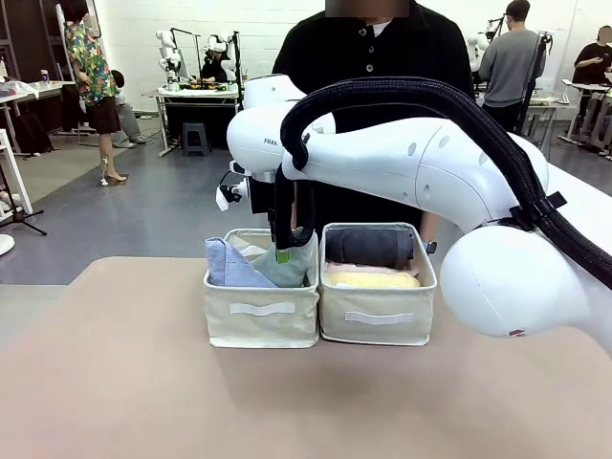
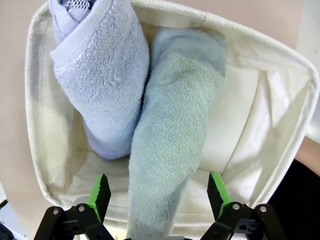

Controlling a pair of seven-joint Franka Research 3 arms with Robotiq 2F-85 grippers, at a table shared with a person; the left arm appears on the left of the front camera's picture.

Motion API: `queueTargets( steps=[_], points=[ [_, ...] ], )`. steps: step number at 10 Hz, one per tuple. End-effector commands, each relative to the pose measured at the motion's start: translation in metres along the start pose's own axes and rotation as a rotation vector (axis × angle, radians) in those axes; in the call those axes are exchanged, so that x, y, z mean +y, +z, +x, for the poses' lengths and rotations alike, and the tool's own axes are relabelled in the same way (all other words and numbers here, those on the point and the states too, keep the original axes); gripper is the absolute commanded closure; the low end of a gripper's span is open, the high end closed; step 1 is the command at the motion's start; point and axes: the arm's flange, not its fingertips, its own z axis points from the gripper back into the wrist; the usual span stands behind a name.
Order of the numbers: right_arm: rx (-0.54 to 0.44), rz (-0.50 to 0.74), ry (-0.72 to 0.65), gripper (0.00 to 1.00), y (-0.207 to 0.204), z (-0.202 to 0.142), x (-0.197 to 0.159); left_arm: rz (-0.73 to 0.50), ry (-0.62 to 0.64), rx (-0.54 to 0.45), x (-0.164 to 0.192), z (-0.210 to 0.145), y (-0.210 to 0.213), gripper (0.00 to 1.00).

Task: Sort the towels based on their folding style.
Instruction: Pick up another triangle-folded towel from the table and place it in the left Fabric basket.

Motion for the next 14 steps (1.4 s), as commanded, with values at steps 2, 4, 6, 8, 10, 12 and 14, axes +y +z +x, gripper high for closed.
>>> queueTargets(
  steps=[2, 4, 6, 8, 10, 12, 14],
  points=[
    [-0.002, -0.047, -0.011, 0.0, 0.052, 0.0, -0.001, 0.004, -0.005, -0.008, -0.002, 0.001, 0.005, 0.0],
    [0.096, -0.116, -0.144, 0.0, 0.108, -0.043, 0.052, 0.004, -0.005, -0.008, -0.002, 0.001, 0.005, 0.0],
    [0.081, -0.112, -0.279, 0.0, 0.124, -0.113, 0.12, 0.004, -0.005, -0.008, -0.002, 0.001, 0.005, 0.0],
    [-0.028, -0.141, -0.415, 0.0, 0.126, -0.188, 0.184, 0.004, -0.005, -0.008, -0.002, 0.001, 0.005, 0.0],
    [-0.105, -0.184, -0.501, 0.0, 0.126, -0.241, 0.233, 0.004, -0.005, -0.008, -0.002, 0.001, 0.005, 0.0],
    [-0.165, -0.188, -0.54, 0.0, 0.118, -0.266, 0.241, 0.004, -0.005, -0.008, -0.002, 0.001, 0.005, 0.0],
    [-0.18, -0.176, -0.543, 0.0, 0.115, -0.27, 0.226, 0.004, -0.005, -0.008, -0.002, 0.001, 0.005, 0.0]
  ],
)
